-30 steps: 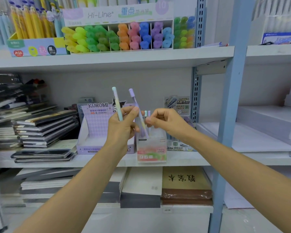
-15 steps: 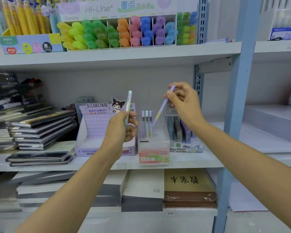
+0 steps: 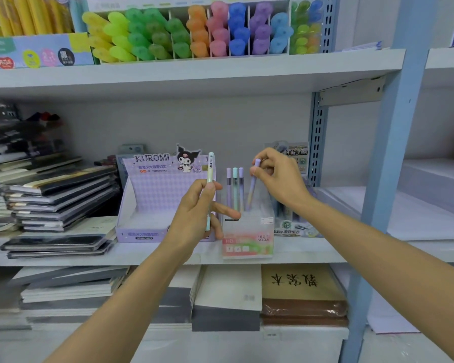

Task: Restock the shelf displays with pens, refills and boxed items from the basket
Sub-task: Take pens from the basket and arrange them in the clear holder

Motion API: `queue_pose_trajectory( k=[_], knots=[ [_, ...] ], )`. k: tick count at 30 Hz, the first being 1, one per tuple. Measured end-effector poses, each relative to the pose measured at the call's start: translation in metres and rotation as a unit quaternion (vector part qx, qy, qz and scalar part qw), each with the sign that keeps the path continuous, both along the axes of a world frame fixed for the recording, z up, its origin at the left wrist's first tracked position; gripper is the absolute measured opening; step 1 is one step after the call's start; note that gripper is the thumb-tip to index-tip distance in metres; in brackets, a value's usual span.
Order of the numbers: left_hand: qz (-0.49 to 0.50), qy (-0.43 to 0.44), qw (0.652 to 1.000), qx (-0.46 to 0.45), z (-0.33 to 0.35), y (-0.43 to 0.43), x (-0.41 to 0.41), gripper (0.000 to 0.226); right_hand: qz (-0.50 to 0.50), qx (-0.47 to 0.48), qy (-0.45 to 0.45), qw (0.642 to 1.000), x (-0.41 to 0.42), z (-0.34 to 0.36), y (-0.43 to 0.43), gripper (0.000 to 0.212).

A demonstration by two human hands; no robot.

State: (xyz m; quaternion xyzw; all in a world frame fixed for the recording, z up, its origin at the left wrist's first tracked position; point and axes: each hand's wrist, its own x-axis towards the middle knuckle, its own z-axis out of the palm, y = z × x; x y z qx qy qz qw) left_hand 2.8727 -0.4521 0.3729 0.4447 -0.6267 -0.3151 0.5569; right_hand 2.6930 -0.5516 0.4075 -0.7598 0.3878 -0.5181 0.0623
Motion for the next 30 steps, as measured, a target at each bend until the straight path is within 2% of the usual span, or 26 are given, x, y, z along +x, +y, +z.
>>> queue_pose_trajectory(
  k=[3, 7, 12, 16, 18, 20, 23, 27, 30],
  knots=[
    [-0.005, 0.001, 1.0, -0.005, -0.001, -0.003, 0.001, 0.028, 0.004, -0.005, 0.019, 1.0, -0.003, 0.002, -0.006, 0.008],
    [-0.009, -0.004, 1.0, -0.007, -0.003, -0.005, 0.002, 0.024, 0.002, 0.004, 0.022, 1.0, 0.0, -0.002, -0.012, 0.027],
    [-0.013, -0.006, 1.0, -0.014, -0.001, -0.006, 0.003, 0.023, -0.062, -0.041, 0.058, 0.996, 0.007, -0.007, -0.015, 0.011],
    [-0.017, -0.003, 1.0, -0.019, 0.001, -0.003, 0.002, 0.019, -0.086, 0.015, 0.094, 0.992, 0.003, -0.003, -0.016, 0.019],
    [-0.014, -0.004, 1.0, -0.022, 0.003, -0.001, 0.001, 0.018, -0.056, 0.027, 0.069, 0.996, -0.001, 0.003, -0.009, 0.026],
    [-0.009, -0.01, 1.0, -0.026, 0.006, 0.002, -0.001, 0.018, 0.021, 0.05, -0.029, 0.998, -0.001, 0.01, 0.005, 0.03],
    [-0.017, -0.01, 0.999, -0.036, 0.01, 0.005, -0.008, 0.021, 0.149, 0.133, -0.148, 0.969, 0.003, 0.023, 0.025, 0.035],
    [-0.034, -0.024, 0.998, -0.044, 0.015, 0.008, -0.015, 0.016, 0.254, 0.159, -0.143, 0.943, 0.006, 0.029, 0.04, 0.023],
    [-0.012, 0.027, 0.999, -0.031, 0.016, 0.007, -0.012, 0.016, 0.262, 0.154, -0.196, 0.932, -0.002, 0.028, 0.04, 0.017]
  ],
)
